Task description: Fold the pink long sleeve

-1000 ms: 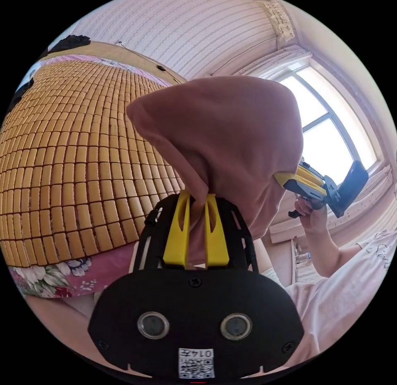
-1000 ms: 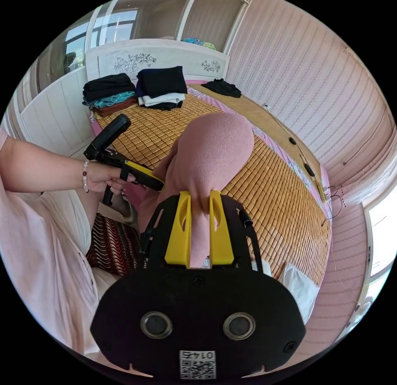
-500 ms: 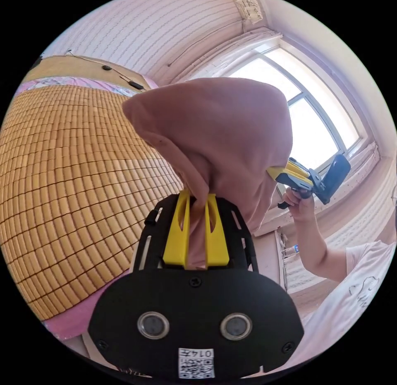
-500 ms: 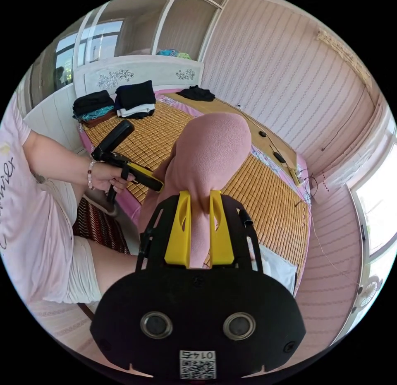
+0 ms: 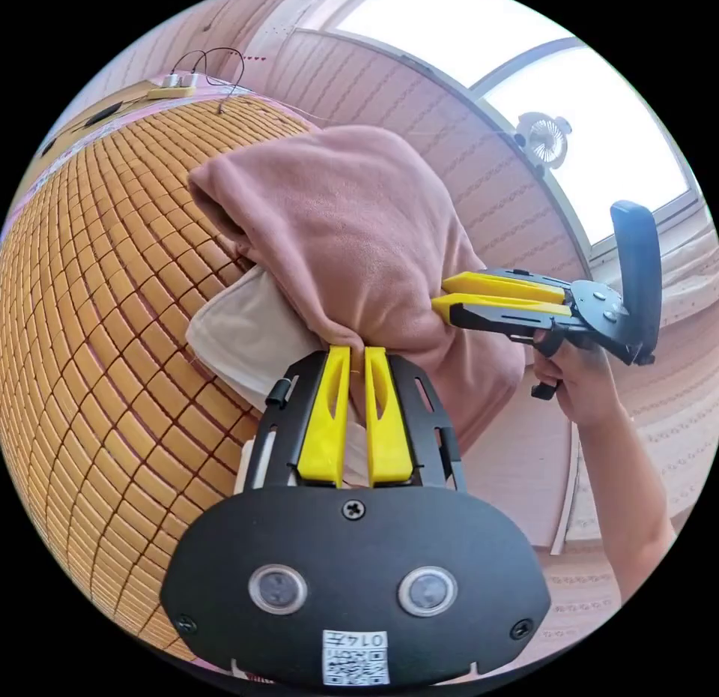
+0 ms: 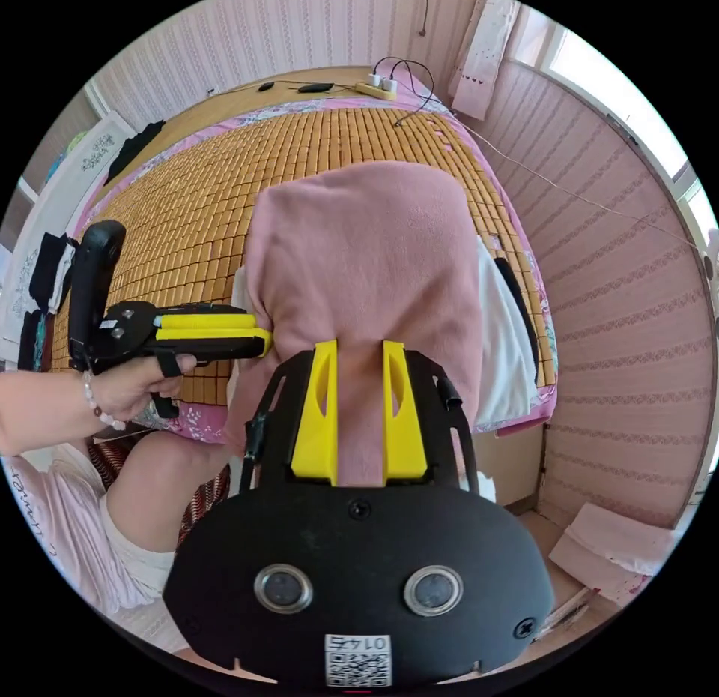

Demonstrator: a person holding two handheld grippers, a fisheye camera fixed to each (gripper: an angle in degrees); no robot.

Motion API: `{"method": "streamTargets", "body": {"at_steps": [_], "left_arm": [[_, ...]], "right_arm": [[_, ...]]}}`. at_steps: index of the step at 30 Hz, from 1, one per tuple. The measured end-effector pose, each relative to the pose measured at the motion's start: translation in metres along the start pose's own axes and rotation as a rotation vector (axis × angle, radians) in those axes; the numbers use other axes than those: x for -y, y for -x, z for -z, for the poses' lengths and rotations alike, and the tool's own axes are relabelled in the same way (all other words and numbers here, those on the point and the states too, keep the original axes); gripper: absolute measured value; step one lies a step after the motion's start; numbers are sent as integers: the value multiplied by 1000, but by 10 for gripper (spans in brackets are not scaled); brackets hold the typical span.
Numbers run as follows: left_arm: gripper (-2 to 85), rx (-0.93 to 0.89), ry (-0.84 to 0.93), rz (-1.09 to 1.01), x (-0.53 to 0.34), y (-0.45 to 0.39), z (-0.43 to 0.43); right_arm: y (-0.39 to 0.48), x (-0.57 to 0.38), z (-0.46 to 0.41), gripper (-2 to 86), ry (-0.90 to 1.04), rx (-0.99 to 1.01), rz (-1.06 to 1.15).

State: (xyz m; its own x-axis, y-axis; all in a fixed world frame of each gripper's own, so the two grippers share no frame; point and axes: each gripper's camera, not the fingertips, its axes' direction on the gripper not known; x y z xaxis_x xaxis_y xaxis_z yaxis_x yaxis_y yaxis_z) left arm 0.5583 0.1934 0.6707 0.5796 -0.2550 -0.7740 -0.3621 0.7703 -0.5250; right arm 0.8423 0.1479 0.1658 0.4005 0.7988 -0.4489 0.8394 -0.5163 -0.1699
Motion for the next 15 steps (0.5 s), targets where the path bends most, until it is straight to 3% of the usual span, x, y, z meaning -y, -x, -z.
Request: {"method": "streamTargets", "body": {"at_steps": [3, 8, 12, 15], "left_arm": [[40, -26, -14, -50, -9, -4, 0], [41, -53, -75, -139, -57, -28, 45], [45, 104, -58, -279, -135, -37, 95], [48, 220, -29, -296, -218, -35, 148]], "right_arm": [[13, -18, -4, 87, -130, -32, -21], [36, -33, 19, 83, -137, -80, -60], [100, -58, 62, 89, -235, -150, 17], [150, -73, 94, 106, -284, -74, 62]]}}
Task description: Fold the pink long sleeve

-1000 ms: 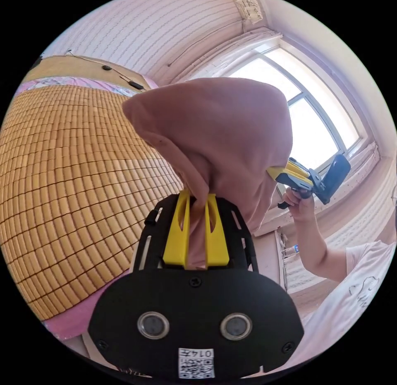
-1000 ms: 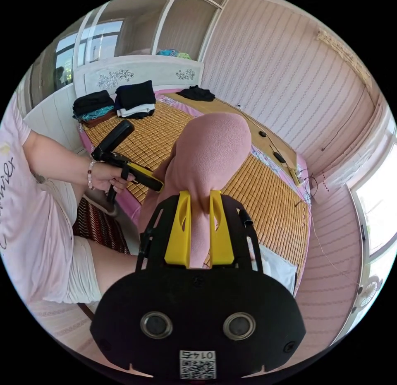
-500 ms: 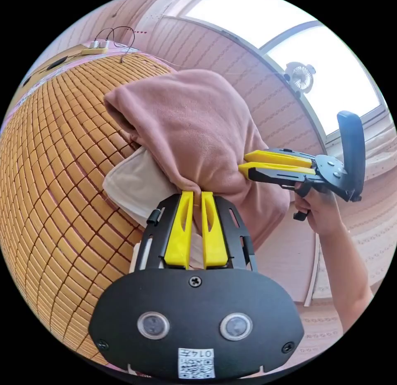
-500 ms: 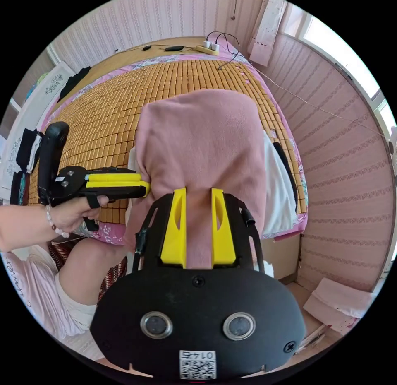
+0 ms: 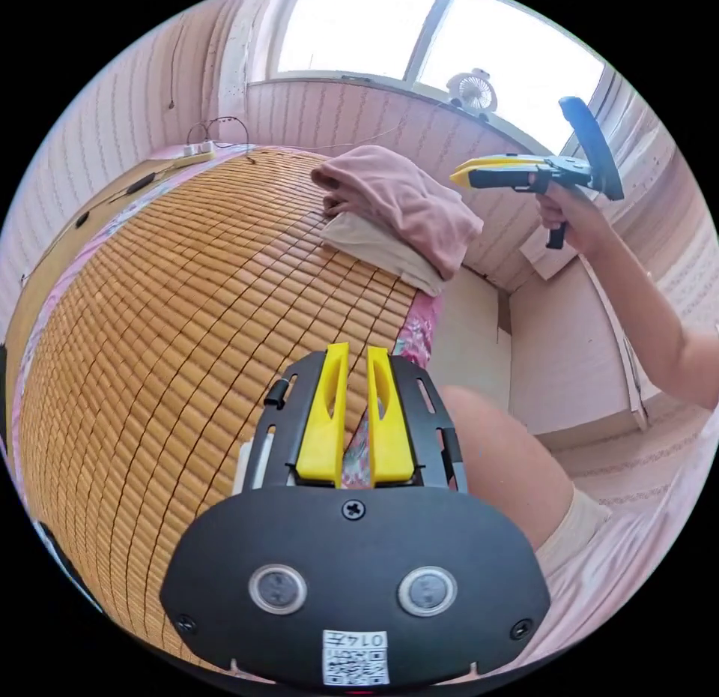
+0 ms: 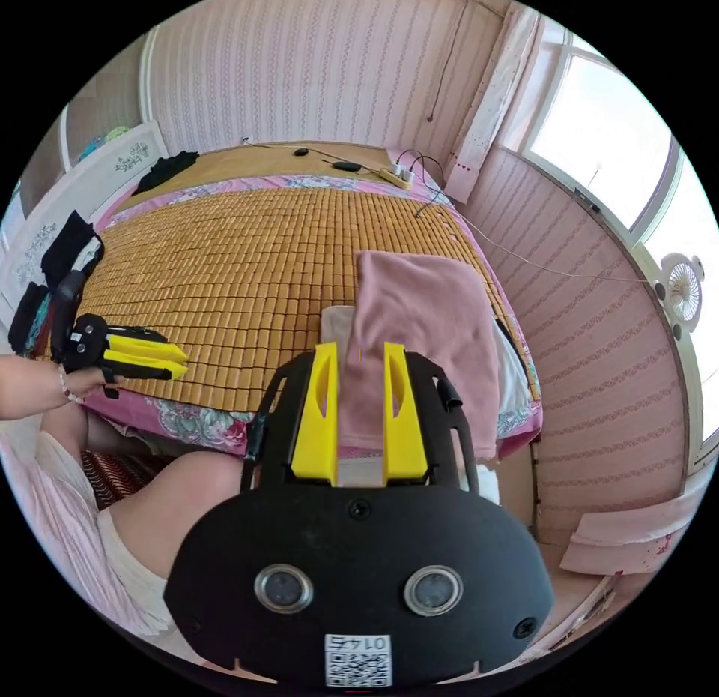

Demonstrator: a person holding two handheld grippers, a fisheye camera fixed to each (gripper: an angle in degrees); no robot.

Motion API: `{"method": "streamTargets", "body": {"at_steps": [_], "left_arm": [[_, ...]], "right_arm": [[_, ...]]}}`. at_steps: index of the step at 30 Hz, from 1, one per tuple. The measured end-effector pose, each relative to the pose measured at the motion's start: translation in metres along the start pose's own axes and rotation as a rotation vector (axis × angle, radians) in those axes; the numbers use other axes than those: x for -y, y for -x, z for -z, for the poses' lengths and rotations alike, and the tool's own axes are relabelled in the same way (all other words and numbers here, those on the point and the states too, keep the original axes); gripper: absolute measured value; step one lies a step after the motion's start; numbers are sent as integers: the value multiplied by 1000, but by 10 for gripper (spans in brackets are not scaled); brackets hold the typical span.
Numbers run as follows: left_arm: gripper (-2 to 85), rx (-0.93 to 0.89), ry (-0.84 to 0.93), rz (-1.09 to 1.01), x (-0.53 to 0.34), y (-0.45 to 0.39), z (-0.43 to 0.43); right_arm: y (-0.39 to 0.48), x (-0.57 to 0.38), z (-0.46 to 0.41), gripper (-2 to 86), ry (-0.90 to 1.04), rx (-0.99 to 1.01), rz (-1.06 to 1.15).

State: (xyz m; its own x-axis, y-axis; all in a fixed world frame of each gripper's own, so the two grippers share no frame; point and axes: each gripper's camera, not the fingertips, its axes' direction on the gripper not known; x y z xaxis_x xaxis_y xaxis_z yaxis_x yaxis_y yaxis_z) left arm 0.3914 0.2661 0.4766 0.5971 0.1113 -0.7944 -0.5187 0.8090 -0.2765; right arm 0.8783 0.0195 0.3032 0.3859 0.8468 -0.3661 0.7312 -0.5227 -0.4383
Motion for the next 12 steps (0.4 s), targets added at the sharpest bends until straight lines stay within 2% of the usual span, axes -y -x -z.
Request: {"method": "streamTargets", "body": {"at_steps": [7, 12], "left_arm": [[57, 317, -145, 168, -163, -39, 173], [64, 441, -297, 317, -249, -65, 265]], "right_arm": [[128, 14, 57, 137, -32, 89, 149], [250, 31, 95, 137, -87, 156, 365]]}}
